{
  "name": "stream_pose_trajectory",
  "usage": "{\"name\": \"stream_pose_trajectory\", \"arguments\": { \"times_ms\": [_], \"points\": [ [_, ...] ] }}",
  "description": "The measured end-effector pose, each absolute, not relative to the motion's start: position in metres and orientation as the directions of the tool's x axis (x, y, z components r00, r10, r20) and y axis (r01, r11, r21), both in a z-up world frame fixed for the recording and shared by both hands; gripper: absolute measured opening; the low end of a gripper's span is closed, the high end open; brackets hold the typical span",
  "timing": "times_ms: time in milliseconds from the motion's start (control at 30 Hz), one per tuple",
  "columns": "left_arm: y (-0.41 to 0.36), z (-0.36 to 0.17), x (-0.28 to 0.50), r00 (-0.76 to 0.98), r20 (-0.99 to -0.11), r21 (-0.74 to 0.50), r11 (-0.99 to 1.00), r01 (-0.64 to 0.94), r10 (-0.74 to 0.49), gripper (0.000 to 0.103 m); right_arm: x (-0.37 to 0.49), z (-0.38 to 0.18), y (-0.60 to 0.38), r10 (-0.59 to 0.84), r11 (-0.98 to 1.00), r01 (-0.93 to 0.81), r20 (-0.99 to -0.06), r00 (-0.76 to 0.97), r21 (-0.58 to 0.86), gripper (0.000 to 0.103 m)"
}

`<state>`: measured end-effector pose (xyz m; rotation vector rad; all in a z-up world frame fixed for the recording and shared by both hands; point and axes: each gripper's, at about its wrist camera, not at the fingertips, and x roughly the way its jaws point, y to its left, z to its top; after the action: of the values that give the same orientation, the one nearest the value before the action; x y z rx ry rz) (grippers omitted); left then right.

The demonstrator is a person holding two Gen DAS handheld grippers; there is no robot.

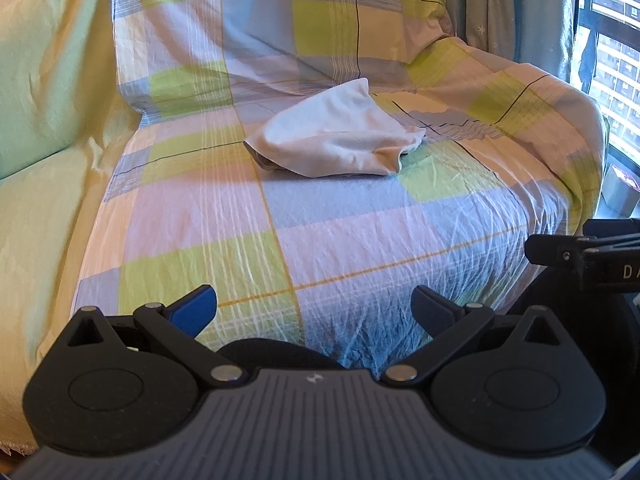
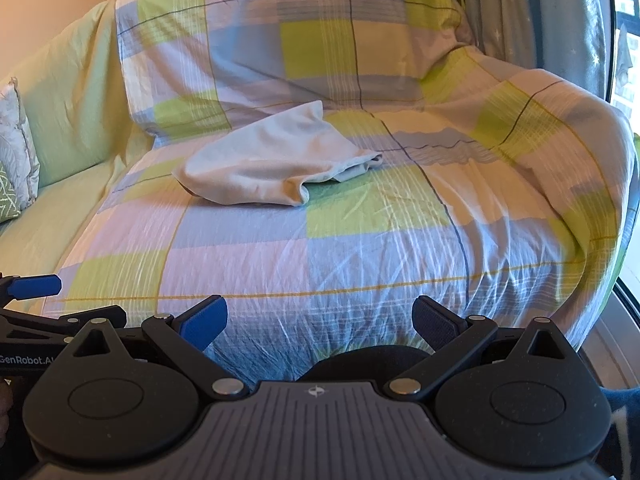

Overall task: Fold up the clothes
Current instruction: 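Reach both grippers to the white undershirt and close the right gripper on its edge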

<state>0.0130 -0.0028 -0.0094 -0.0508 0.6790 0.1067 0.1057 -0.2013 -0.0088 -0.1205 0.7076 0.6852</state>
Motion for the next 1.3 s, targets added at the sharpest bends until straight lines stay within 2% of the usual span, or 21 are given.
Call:
{"name": "stream_pose_trajectory", "arguments": {
  "times_ms": [333,600,833,967,1200,1267,1300],
  "points": [
    [-0.003,-0.001,0.057,0.821,-0.562,0.145,0.989,-0.025,0.103,0.102,0.139,0.001,-0.179,0.556,0.744,-0.667,-0.582,0.593,0.030,0.101],
    [0.000,-0.011,0.109,0.843,-0.528,0.352,0.930,0.107,0.102,0.102,0.181,-0.006,-0.147,0.565,0.681,-0.728,-0.575,0.592,-0.080,0.101],
    [0.001,-0.032,0.148,0.860,-0.507,0.514,0.820,0.252,0.054,0.101,0.209,-0.029,-0.106,0.566,0.469,-0.805,-0.576,0.590,-0.363,0.101],
    [0.005,-0.044,0.169,0.852,-0.520,0.550,0.784,0.289,0.051,0.094,0.224,-0.046,-0.089,0.559,0.326,-0.802,-0.582,0.590,-0.500,0.093],
    [0.005,-0.053,0.187,0.862,-0.506,0.637,0.691,0.342,0.040,0.088,0.232,-0.073,-0.071,0.566,0.096,-0.741,-0.576,0.590,-0.665,0.079],
    [0.005,-0.056,0.193,0.858,-0.513,0.657,0.660,0.365,0.036,0.080,0.234,-0.082,-0.067,0.560,0.044,-0.689,-0.553,0.617,-0.723,0.069],
    [0.005,-0.057,0.196,0.856,-0.516,0.667,0.643,0.377,0.034,0.073,0.236,-0.085,-0.066,0.560,0.032,-0.681,-0.552,0.618,-0.731,0.068]
  ]
}}
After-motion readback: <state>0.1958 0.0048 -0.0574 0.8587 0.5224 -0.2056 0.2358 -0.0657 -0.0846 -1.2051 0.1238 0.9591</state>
